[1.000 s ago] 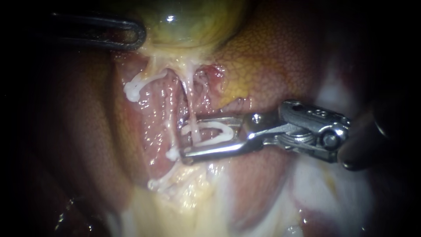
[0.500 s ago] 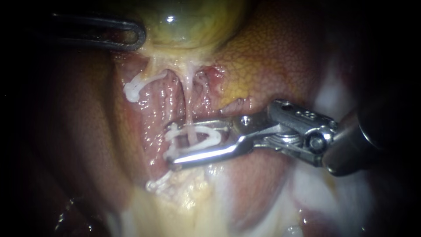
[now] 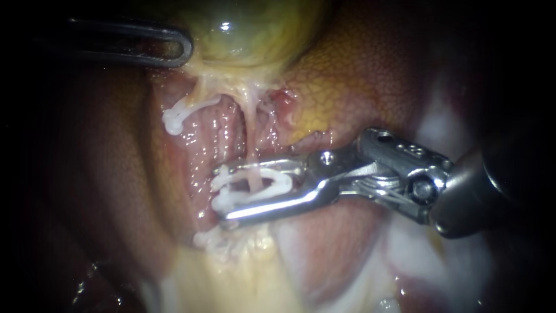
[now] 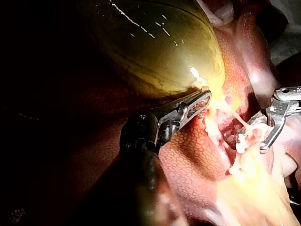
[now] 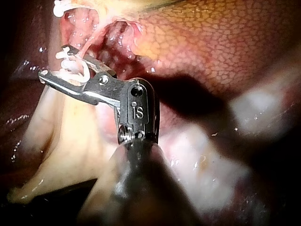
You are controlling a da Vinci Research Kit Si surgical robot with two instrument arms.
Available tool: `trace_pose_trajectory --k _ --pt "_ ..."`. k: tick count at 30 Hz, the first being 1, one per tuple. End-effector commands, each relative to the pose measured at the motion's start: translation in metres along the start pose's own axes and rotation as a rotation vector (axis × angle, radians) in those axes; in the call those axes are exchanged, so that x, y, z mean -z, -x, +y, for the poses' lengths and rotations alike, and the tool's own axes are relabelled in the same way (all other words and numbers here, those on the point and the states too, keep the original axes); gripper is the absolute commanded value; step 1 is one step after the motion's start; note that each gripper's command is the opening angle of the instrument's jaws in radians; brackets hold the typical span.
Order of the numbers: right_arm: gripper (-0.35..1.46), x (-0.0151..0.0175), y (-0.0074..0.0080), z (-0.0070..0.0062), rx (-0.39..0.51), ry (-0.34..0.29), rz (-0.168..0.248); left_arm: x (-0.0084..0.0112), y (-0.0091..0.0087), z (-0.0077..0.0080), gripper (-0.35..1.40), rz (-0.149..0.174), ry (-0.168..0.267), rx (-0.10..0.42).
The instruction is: Clipping second clip right tube
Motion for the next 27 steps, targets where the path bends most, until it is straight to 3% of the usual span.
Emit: trace_pose_trajectory --k 1,15,27 --pt "0.15 0.0000 0.0000 0.0000 -0.005 0.000 0.000 0.0000 0.0000 0.0000 -0.35 0.000 0.000 0.000" --pt "-0.35 0.0001 0.0001 0.0004 -0.027 0.004 0.001 0.0000 0.0000 0.0000 -0.35 0.000 0.000 0.000" --pt "-0.35 0.0002 0.0005 0.0008 -0.042 0.018 0.007 0.0000 0.0000 0.0000 -0.35 0.000 0.000 0.000"
